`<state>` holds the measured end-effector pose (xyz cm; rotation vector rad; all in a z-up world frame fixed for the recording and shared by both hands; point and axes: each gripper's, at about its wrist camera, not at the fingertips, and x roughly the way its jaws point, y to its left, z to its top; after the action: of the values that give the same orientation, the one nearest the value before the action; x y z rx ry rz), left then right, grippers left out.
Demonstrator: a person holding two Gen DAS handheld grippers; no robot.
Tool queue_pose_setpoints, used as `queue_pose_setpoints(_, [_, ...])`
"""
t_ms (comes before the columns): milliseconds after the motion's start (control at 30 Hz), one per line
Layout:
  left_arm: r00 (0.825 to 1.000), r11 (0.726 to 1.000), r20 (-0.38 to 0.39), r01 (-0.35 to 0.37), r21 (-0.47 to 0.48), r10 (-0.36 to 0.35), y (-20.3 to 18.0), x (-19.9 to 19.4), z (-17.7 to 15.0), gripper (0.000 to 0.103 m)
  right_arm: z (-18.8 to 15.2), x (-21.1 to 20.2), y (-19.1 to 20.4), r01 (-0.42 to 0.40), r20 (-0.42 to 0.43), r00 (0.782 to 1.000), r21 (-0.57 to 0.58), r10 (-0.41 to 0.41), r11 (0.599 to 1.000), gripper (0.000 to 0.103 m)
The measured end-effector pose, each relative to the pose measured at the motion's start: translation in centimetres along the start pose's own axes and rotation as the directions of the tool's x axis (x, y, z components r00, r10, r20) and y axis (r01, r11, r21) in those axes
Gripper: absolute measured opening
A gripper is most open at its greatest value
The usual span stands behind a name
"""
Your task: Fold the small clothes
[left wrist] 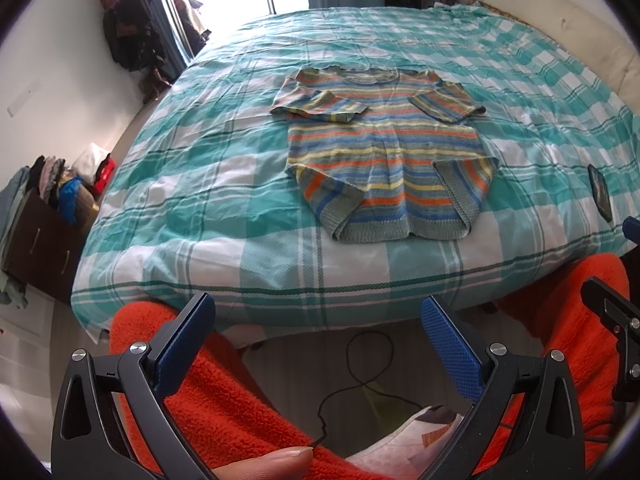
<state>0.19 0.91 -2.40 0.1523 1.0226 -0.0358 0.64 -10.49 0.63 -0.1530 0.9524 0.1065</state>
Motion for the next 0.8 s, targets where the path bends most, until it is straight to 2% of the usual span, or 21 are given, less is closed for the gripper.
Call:
queue_pose_setpoints(500, [1.0, 1.0, -0.005, -0.005, 0.0, 0.005, 0.3, 0.1, -0.1, 0.103, 0.1, 0.0, 0.0, -0.009, -0.003, 1.0, 0.001, 0.009, 1.0, 0.103])
queue_pose_setpoints(600, [1.0, 1.0, -0.004, -0.002, -0.011, 0.002, 0.9, 0.2, -0.1, 0.103, 0.8, 0.8, -0.7, -0.01, 0.017, 1.0, -0.01, 0.011, 1.0, 0.103])
queue_pose_setpoints(733, [1.0, 1.0, -0.012, -0.001, -0.02, 0.001, 1.0, 0.4, -0.1, 0.103, 3.7, 5.5, -3.4, 0.087, 0.028, 0.996, -0.017, -0.086, 0.996, 0.103])
queue_pose_setpoints(800, [1.0, 1.0, -0.012, -0.002, -0.026, 0.002, 1.1, 0.3, -0.1, 0.103, 5.5, 8.8, -3.9, 0.06, 0.014, 0.998, -0.017, -0.06, 0.998, 0.102])
